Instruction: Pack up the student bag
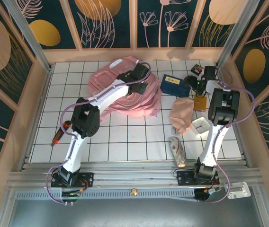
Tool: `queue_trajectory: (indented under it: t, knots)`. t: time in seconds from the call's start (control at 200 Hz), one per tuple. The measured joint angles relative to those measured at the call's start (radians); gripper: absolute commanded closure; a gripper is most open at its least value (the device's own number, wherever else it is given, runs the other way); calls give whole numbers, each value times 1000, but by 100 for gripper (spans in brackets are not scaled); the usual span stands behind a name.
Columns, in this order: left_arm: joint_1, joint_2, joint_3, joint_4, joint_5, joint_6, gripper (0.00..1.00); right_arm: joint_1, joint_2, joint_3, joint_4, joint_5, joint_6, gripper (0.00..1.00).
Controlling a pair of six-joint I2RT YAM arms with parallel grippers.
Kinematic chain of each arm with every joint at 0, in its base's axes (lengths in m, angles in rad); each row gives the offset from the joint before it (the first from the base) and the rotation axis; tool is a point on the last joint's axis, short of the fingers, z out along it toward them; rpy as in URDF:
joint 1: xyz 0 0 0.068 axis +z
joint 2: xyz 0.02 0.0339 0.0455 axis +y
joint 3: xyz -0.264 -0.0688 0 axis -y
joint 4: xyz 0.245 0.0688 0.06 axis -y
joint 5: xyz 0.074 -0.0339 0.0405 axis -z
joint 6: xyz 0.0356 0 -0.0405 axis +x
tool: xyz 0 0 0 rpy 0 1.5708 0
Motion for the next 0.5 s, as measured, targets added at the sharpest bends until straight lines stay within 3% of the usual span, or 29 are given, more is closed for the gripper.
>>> queue_trajectory:
  t: [0.195, 0.275, 0.5]
  knots:
    - [3, 93, 135, -52, 29, 21, 100, 25, 33, 34, 8, -34, -30, 37]
    - [3, 129, 179, -75, 47, 33, 100, 34, 34, 30, 14, -44, -33, 39]
    - [3, 205, 272, -120, 81, 62, 100, 38, 4, -74, 117, -75, -46, 66]
